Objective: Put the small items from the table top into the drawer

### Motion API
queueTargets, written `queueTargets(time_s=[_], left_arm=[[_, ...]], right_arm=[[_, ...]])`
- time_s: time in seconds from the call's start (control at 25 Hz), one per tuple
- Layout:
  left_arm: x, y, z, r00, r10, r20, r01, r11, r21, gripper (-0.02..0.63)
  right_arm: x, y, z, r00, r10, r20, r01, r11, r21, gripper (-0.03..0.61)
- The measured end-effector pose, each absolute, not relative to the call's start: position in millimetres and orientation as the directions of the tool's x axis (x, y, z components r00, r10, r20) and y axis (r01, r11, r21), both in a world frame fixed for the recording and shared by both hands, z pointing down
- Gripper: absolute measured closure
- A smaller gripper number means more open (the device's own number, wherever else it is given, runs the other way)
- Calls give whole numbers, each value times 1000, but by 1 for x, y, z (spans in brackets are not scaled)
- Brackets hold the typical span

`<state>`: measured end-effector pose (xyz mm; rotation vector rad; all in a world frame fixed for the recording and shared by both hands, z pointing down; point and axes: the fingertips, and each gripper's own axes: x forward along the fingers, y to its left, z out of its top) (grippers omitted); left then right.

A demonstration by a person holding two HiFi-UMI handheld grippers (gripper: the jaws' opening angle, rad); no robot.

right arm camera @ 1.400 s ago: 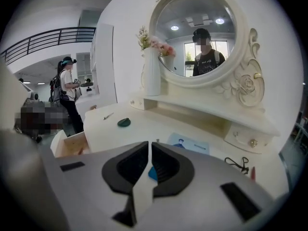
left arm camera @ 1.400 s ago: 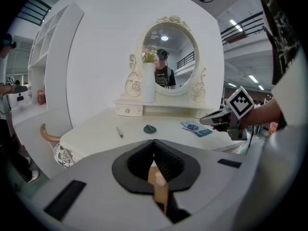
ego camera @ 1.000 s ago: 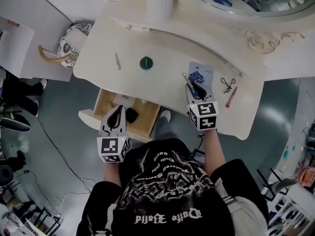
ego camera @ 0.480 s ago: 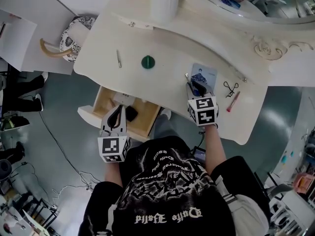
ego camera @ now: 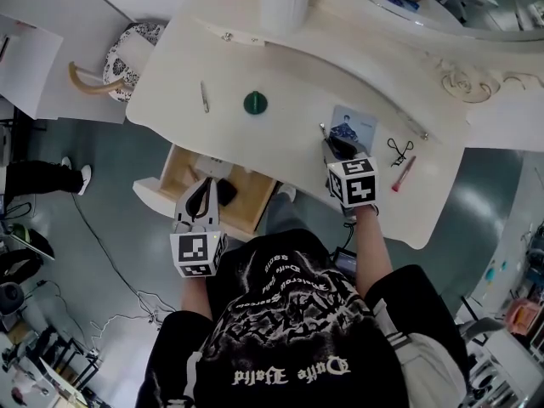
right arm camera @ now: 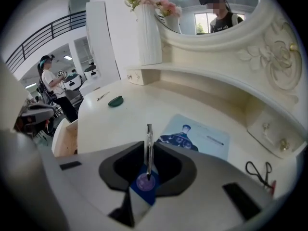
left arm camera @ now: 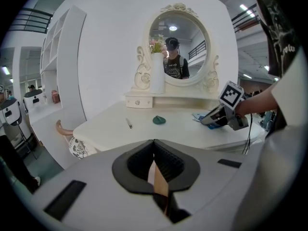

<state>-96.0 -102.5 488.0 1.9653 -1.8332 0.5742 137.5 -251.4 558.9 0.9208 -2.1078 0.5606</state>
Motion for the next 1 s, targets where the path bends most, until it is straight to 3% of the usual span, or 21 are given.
queueTargets(time_s=[1.0], left_arm=[[-98,-91,492,55,-835,547,-998,-68,-2,598]], right_arm=[[134,-252,555,-417,-467,780,-743,669,3,546]])
